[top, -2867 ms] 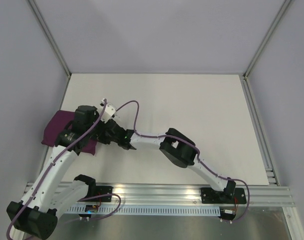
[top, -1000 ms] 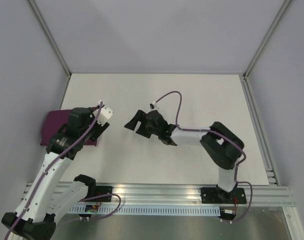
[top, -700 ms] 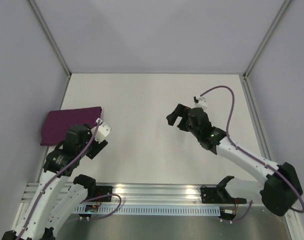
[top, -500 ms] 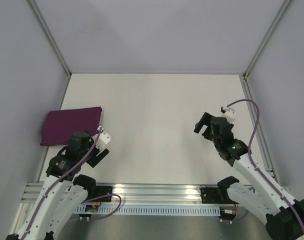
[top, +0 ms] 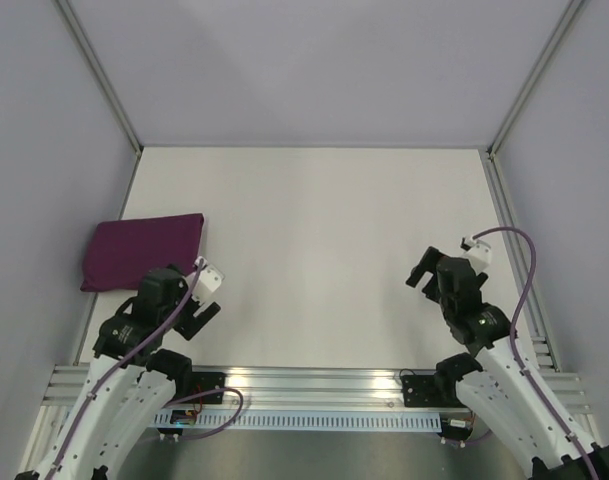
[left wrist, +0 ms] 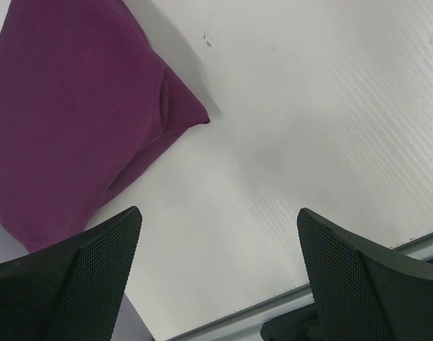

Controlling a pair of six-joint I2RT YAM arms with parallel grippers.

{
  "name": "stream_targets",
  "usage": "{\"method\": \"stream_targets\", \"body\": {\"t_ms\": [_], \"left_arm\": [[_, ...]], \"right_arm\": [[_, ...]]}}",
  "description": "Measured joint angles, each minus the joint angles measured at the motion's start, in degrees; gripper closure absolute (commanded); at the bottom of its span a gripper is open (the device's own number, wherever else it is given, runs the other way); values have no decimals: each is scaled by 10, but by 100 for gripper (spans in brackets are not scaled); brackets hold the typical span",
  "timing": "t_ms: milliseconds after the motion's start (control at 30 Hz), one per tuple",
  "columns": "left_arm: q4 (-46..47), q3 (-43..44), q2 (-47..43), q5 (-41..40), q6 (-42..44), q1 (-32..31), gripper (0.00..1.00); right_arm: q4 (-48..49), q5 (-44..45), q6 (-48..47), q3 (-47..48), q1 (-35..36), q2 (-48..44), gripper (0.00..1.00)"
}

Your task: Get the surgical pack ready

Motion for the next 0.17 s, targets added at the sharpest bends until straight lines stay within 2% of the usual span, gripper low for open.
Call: {"method": "stream_targets", "body": {"t_ms": [167], "left_arm": [[0, 0, 3, 0, -2, 0, 0]], "right_arm": [[10, -1, 0, -16, 0, 9, 0]]}}
